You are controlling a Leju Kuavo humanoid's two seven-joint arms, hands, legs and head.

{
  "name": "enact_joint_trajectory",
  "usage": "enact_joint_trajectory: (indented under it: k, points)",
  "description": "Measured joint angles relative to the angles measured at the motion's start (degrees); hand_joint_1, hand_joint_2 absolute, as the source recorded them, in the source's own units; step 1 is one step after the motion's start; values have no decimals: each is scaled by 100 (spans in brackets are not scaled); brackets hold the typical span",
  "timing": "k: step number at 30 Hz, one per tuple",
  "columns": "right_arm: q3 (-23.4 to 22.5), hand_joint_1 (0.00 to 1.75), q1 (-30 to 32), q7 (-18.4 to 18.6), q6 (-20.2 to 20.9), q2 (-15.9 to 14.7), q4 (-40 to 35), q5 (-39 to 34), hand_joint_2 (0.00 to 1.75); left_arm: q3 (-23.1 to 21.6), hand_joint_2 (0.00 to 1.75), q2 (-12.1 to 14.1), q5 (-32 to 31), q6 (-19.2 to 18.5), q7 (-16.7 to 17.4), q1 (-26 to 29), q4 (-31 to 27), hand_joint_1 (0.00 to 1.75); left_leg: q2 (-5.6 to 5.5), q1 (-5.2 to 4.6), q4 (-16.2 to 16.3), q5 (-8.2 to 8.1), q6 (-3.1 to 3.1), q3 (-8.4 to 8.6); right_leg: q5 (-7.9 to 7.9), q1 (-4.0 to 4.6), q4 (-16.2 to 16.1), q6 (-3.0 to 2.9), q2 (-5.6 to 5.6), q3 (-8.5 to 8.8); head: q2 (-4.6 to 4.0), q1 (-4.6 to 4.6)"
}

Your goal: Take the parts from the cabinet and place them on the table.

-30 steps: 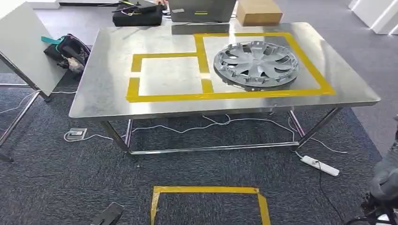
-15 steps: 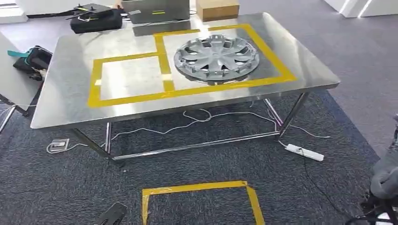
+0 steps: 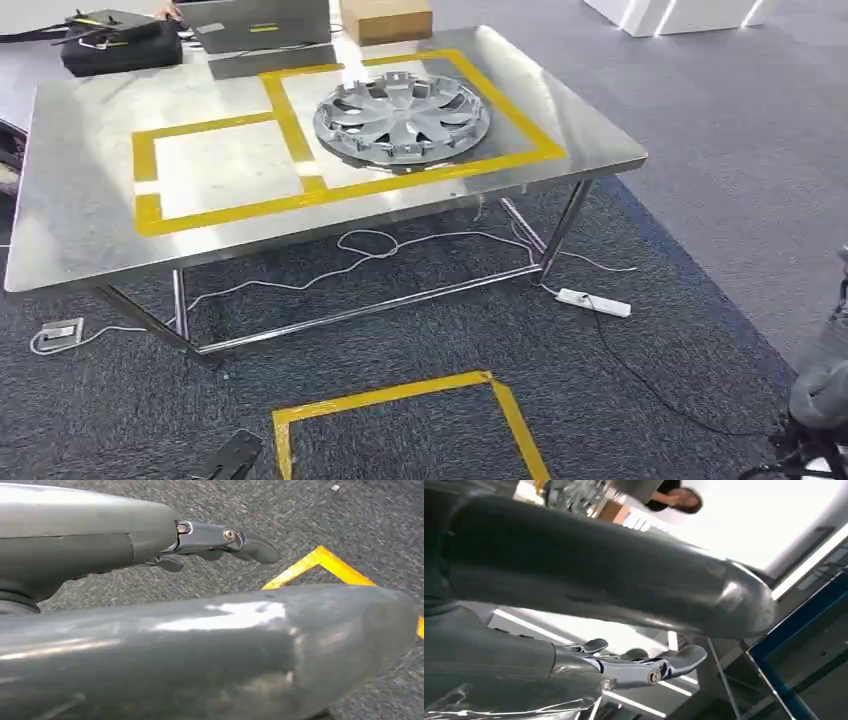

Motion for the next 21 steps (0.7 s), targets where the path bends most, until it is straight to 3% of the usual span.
enact_joint_trajectory:
  k: [2,3,4,6,7,8,9,12,13,14,15,16,17,18,19,21]
  points:
    - [4,0,13,0,0,0,4,4,0,2,0,0,0,0,0,40,0,0,163,-16,3,14,17,-35,-474,-6,961,41,-105,-357,0,0]
    - [4,0,19,0,0,0,9,9,0,2,0,0,0,0,2,50,0,0,247,-19,5,21,16,-52,-546,-6,1189,53,-105,-415,0,2]
    - [4,0,27,2,0,0,9,17,0,2,0,0,0,0,11,49,0,0,329,-22,6,25,12,-59,-487,-6,1110,55,-109,-313,0,0]
    - [4,0,27,4,0,0,9,20,0,2,0,-2,0,0,15,42,0,0,463,-22,8,20,3,-46,-156,-1,305,44,-183,246,0,0]
    - [4,0,25,4,0,0,9,22,0,2,0,-4,-2,0,15,37,0,0,526,-23,13,10,-15,-31,17,3,-266,34,-333,621,0,2]
    - [7,0,10,4,0,0,9,22,0,2,0,0,-2,2,13,35,0,0,570,-67,25,-4,-54,-18,-48,48,-602,4,-608,794,0,6]
    - [9,0,14,7,-2,2,7,22,0,2,0,0,-4,4,13,34,0,0,613,-89,42,-17,-85,-22,9,33,-608,-73,-525,845,0,-17]
    - [9,0,34,7,0,2,9,33,0,2,0,-2,-4,7,15,21,0,0,778,-80,37,6,-155,-16,45,52,-581,-160,-320,750,0,-20]
    - [11,0,34,9,0,2,9,37,0,2,0,0,-4,7,15,15,0,0,717,-64,53,-44,-214,-22,79,7,-615,-212,-255,762,0,-20]
    - [9,0,25,9,2,2,7,48,0,2,0,0,-4,11,15,8,0,0,406,-47,193,-177,-252,-67,96,-5,-621,-240,-216,750,0,-42]
    - [9,0,10,18,4,2,9,57,0,2,0,0,-4,20,15,8,0,0,198,-35,530,-399,-271,-217,110,-15,-621,-261,-159,730,0,-48]
    - [13,0,13,20,7,2,9,70,0,2,0,0,-4,20,15,20,0,0,93,-25,1049,-660,-284,-456,119,-19,-620,-276,-89,702,0,-59]
    - [15,0,22,20,9,2,9,74,0,2,0,-2,-7,17,15,37,0,0,61,-18,1491,-837,-292,-676,128,-19,-619,-285,-19,679,0,-50]
    - [17,0,29,22,9,2,11,76,0,2,0,-4,-7,17,15,54,2,0,53,-15,1792,-905,-294,-837,141,-19,-617,-288,63,655,0,-53]
    - [20,0,38,24,9,4,11,76,0,2,0,-4,-7,17,15,66,2,0,47,-13,1796,-819,-289,-848,153,-23,-617,-279,148,645,0,-55]
    - [24,0,57,24,9,4,11,79,0,2,0,0,-7,20,15,62,0,0,13,-1,1186,-364,-275,-563,175,-40,-616,-243,307,639,0,-53]
